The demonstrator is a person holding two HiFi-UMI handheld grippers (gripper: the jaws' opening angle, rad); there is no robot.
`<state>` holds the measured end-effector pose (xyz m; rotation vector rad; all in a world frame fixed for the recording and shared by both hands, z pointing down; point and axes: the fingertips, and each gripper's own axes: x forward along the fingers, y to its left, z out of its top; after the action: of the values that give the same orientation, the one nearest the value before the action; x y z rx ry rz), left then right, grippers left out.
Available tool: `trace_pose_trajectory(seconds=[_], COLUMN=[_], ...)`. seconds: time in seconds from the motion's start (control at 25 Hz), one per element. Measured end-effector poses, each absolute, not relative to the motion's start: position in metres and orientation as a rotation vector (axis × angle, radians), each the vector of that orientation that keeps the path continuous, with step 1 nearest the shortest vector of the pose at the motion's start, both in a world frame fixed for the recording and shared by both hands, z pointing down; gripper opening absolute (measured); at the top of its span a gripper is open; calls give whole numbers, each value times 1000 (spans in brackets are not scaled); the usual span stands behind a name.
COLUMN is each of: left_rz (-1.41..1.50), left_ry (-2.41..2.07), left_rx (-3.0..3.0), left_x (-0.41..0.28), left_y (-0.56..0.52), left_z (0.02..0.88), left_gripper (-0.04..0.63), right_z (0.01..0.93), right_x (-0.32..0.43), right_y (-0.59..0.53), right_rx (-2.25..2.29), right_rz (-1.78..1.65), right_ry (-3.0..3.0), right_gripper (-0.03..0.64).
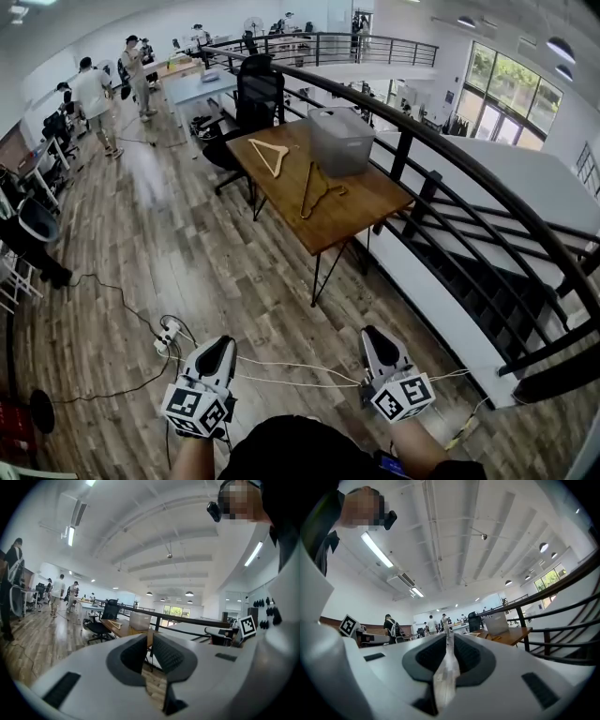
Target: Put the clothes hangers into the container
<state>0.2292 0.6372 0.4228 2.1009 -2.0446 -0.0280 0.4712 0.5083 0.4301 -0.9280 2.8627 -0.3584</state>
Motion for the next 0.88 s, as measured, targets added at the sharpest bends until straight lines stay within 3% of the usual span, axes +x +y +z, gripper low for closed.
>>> trace_pose_trajectory(seconds=[0.24, 0.36, 0.64, 0.76, 0.88], left_rz=[-45, -55, -92, -79, -69], left_ry=[-2095, -2113, -2103, -2083, -2065], left_rx=[2064, 2065, 2083, 2084, 2078], left_x=[254, 263, 272, 271, 260], left_y=[627, 622, 604, 594, 579], left_z=[421, 418, 411, 416, 424], left_gripper=[34, 152, 271, 279, 282], right_z=[433, 433, 428, 427, 429], right_x=[499, 512, 532, 536, 533], right_y=[503, 500, 486, 475, 462], right_rx=[-915, -916, -959, -1014, -1059], right_rz=[-375, -378, -389, -374, -384], right_ry=[2849, 2837, 2789, 2770, 2750], right_gripper=[80, 118, 159, 206, 206])
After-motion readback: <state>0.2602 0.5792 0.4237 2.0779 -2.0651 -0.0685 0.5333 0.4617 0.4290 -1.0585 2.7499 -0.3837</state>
